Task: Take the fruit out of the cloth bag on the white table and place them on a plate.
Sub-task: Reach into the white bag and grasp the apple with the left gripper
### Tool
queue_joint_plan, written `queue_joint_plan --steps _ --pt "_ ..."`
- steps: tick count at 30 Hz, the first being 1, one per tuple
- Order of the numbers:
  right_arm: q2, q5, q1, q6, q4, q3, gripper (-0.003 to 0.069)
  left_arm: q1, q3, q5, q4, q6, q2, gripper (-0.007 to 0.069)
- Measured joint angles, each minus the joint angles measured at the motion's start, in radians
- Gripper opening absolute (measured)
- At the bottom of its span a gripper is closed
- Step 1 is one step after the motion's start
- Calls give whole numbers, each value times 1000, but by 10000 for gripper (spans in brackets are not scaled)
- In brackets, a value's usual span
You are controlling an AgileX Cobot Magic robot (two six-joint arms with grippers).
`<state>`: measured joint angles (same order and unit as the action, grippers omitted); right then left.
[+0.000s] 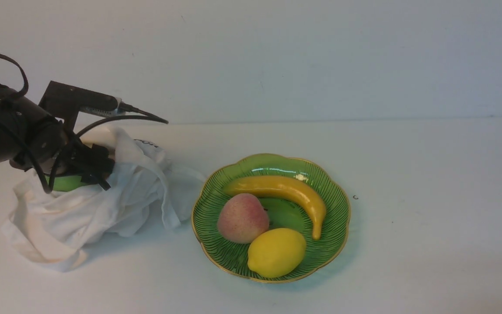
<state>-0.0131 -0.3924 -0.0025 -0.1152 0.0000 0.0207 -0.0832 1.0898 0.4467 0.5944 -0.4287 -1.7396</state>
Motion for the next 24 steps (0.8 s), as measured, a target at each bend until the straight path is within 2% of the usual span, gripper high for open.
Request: queue_joint_plan --steps 8,15,18,24 --pt "0 0 0 0 0 0 -13 0 1 29 7 -26 -18 593" --pt "0 0 0 0 0 0 -13 0 0 59 -46 -26 64 593" --pt "0 0 0 0 0 0 -13 0 0 85 -90 -20 127 593" --pt "0 0 0 0 0 0 -13 0 0 165 -252 77 193 593"
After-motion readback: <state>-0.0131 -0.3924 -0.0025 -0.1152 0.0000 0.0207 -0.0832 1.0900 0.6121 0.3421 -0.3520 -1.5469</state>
